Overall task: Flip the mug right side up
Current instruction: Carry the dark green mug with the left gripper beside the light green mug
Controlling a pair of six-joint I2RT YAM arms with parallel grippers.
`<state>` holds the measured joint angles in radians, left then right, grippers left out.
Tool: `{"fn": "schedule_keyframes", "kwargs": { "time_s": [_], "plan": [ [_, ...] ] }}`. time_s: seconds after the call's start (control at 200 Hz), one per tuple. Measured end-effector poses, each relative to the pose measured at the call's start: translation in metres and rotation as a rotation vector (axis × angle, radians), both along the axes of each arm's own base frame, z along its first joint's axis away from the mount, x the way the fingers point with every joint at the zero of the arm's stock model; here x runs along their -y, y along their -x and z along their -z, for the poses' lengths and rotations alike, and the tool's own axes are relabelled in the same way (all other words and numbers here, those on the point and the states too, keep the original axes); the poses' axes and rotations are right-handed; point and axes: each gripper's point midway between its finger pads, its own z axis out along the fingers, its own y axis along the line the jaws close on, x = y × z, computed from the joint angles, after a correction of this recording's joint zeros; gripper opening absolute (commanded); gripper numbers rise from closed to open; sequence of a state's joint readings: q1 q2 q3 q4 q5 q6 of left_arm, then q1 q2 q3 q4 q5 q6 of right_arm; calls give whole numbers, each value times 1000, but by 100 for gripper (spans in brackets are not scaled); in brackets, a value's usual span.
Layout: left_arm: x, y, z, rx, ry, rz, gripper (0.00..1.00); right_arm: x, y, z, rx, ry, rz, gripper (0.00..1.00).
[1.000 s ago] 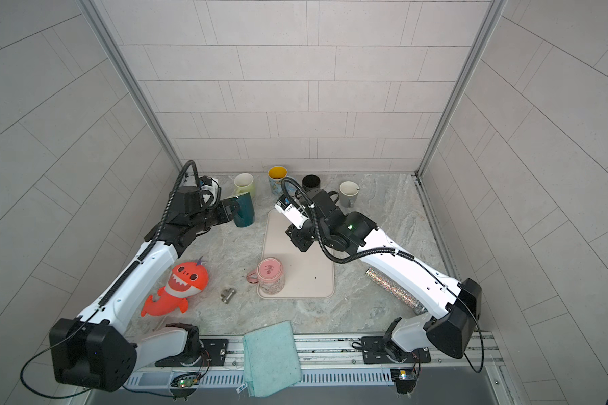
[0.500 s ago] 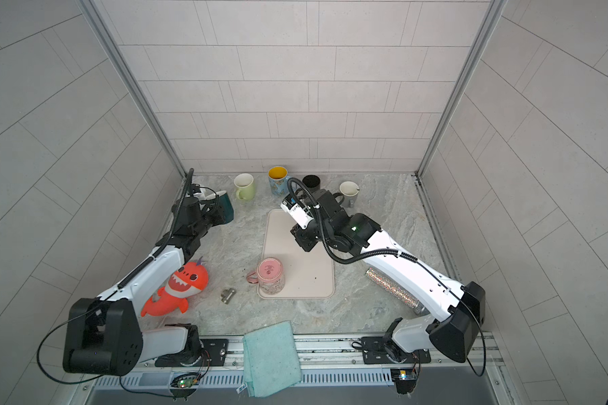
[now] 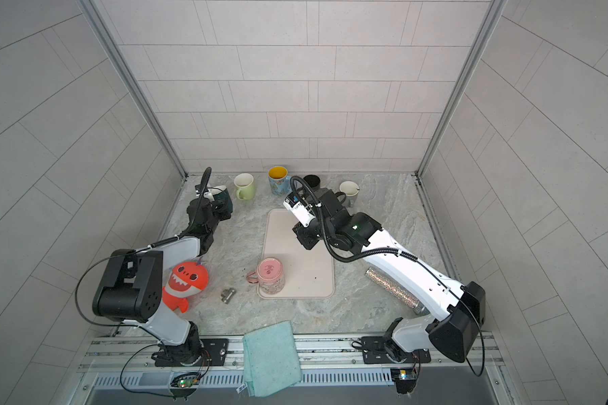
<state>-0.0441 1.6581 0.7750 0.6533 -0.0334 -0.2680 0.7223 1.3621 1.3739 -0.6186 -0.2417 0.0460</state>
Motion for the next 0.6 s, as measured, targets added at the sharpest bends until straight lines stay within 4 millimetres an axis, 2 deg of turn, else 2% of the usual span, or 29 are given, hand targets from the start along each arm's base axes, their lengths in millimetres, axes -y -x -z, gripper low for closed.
{"fn": "schedule_keyframes", "kwargs": {
  "time_s": [0.17, 0.595],
  "plan": [
    [-10, -12, 21, 16, -4, -28, 0, 2, -2, 0, -3, -1, 12, 11],
    [-19, -46, 25, 136, 0, -47, 0, 1, -7, 9, -26, 11, 30, 10]
  ]
}}
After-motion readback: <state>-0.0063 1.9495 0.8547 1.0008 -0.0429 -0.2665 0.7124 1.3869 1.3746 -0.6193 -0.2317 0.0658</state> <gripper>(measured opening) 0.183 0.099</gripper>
